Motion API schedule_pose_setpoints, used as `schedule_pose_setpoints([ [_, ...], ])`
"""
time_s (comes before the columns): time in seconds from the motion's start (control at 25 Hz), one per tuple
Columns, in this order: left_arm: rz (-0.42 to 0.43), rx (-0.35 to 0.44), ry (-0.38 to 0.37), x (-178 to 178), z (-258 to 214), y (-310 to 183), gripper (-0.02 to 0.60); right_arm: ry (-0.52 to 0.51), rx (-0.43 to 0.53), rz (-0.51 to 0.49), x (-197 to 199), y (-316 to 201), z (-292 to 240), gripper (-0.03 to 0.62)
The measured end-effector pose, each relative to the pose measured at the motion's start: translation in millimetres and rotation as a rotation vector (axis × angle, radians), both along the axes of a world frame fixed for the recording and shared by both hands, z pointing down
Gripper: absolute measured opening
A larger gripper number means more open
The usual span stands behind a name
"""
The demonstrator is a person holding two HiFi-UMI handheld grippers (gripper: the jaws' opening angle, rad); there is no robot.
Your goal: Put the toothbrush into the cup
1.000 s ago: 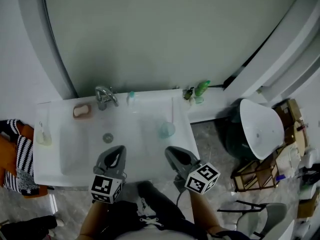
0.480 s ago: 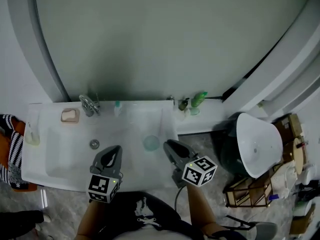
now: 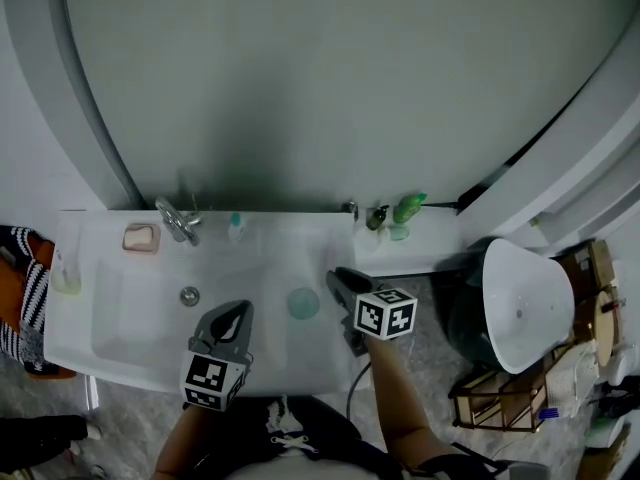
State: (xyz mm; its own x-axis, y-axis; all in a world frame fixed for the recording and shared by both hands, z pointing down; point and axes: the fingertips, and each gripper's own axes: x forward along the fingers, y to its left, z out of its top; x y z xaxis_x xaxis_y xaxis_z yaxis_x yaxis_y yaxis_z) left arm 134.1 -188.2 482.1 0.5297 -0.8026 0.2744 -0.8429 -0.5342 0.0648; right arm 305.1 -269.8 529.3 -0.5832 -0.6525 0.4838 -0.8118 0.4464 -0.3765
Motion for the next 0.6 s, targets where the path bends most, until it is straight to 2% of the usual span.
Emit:
schedule_pose_setpoints([
  [0.36,0.006,-0.059,-0.003,3.8,21.8,-23.5,0.000,0.007,-0.151,0.073,14.7,-50.2,59.2,0.097],
  [0.6,0.017,-0.097,-0.007,7.4,35.9,-33.9,0.000,0.020,-0.205,0.110,21.1,-83.8,89.9,0.097],
])
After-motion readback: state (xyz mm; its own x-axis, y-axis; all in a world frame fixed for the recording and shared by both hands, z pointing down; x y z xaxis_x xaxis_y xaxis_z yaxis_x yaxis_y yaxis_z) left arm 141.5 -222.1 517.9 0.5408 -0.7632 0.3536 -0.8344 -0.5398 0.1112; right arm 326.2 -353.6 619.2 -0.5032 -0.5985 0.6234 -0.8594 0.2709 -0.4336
